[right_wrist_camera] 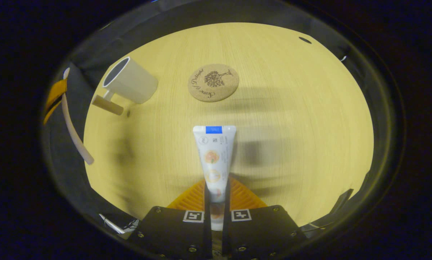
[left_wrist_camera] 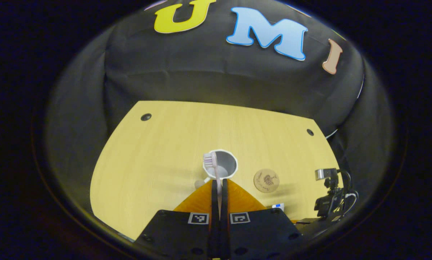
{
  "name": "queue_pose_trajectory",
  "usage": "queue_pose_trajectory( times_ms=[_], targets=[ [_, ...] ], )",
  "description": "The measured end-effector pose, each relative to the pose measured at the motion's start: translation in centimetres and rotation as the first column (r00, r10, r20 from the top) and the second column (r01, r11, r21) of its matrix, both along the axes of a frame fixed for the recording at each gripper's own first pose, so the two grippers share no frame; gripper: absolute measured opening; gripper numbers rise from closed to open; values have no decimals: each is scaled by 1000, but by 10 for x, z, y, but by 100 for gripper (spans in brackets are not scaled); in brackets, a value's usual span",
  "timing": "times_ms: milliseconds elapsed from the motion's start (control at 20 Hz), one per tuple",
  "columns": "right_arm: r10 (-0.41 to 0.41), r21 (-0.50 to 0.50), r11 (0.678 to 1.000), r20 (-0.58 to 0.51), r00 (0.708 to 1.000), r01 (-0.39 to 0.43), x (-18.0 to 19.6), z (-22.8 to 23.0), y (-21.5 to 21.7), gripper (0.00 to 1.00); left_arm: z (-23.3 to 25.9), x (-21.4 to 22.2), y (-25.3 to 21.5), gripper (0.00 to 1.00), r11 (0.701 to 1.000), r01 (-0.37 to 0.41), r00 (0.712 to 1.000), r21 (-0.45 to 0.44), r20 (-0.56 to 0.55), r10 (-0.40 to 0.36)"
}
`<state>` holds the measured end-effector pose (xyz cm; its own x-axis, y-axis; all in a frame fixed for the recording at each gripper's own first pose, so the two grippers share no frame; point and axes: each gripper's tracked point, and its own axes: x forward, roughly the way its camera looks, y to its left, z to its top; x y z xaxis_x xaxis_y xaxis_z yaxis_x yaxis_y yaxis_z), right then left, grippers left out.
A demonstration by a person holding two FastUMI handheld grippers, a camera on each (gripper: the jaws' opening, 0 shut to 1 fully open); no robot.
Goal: Put the toothbrush and toothpaste on the desktop into the cup, then pick up the cup and place it on the coaster on the desktop.
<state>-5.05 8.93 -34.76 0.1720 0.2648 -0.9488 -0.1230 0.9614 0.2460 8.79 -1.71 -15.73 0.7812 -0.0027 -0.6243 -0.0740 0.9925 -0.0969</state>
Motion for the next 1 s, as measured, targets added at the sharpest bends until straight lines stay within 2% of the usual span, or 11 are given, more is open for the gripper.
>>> queue_pose_trajectory(
  times_ms=[400, 600, 800, 1000],
  targets=[
    [-44, 26, 999, -2, 999, 44, -3, -4, 0, 13, 46, 73, 20, 7, 998, 3, 992, 59, 124, -10],
    [-88, 31, 996, -13, 996, 88, -2, -9, -6, 13, 52, 105, 19, 7, 993, 25, 985, 113, 164, -43],
    [-137, 33, 990, -5, 991, 137, 1, -6, -15, 13, 39, 132, 8, 7, 992, 53, 980, 115, 184, -74],
    [-187, 29, 982, -1, 982, 187, 3, 0, -26, 13, -4, 147, 6, 7, 985, 85, 982, 148, 154, -108]
  ],
)
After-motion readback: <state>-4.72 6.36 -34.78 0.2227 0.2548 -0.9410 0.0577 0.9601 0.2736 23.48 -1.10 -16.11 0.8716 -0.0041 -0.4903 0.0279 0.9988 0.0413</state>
